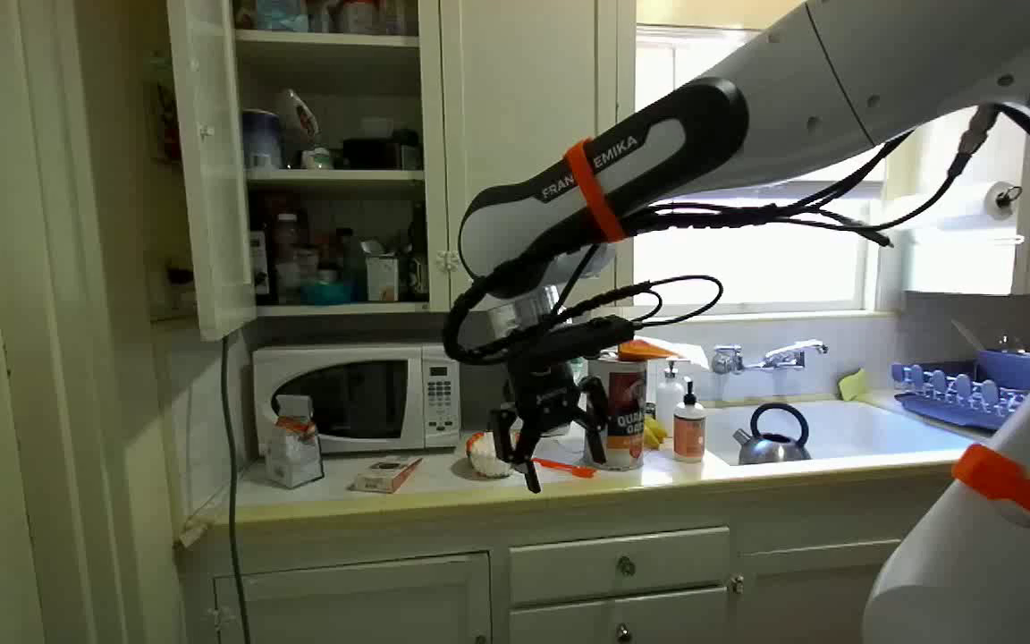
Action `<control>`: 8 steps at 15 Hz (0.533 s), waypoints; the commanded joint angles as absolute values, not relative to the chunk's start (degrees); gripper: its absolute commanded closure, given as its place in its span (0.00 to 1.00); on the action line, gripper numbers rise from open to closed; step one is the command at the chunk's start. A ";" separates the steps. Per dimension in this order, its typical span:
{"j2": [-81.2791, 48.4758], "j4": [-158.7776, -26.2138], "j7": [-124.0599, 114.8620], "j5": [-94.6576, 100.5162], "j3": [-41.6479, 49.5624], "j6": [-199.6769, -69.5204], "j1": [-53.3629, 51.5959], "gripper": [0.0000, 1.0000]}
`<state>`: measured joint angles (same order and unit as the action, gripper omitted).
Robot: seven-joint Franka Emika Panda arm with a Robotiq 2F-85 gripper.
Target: Place the orange packet upright.
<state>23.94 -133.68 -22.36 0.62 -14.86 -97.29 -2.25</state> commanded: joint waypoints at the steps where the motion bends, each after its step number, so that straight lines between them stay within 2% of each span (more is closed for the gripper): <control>1: 23.80 -133.60 -22.72 0.99 -13.87 -97.19 -3.38 0.00; 4: 23.80 -133.60 -22.72 0.99 -13.87 -97.19 -3.38 0.00; 8: 24.55 -131.68 -15.80 -5.69 -5.85 -100.49 -1.21 0.00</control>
<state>23.96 -133.00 -20.57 -1.93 -11.92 -98.75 -2.39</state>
